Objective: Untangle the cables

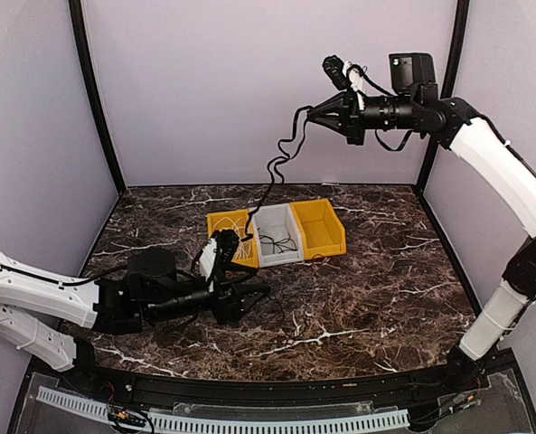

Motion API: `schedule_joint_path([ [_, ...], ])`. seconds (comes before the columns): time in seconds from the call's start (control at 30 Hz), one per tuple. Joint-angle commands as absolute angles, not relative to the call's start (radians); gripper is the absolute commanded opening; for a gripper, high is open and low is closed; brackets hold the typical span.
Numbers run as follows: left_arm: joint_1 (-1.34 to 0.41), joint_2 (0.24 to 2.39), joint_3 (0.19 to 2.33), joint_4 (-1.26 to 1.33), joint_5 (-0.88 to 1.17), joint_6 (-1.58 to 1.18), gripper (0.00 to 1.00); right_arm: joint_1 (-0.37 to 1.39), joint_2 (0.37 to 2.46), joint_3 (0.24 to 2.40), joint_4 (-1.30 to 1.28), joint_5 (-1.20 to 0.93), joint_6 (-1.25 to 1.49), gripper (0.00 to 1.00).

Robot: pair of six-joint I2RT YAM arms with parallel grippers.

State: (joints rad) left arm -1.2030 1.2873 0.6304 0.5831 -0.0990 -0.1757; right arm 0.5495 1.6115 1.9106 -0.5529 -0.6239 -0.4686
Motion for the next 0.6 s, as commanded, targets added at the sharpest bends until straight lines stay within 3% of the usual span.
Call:
schedule_joint_path([
  [0.0, -1.206, 1.142, 0.522, 0.474, -0.218, -0.259, 0.54, 0.547, 1.665, 1.906, -0.405, -0.586, -0.413, 0.00],
  [0.33, -1.206, 0.870, 0.343, 0.401, -0.377, -0.347, 0.55, 0.547, 1.809, 1.999, -0.340, -0.513, -0.368, 0.00],
  [0.57, -1.206, 0.855, 0.342, 0.367, -0.416, -0.346, 0.56, 0.547, 1.838, 2.050, -0.324, -0.470, -0.374, 0.00],
])
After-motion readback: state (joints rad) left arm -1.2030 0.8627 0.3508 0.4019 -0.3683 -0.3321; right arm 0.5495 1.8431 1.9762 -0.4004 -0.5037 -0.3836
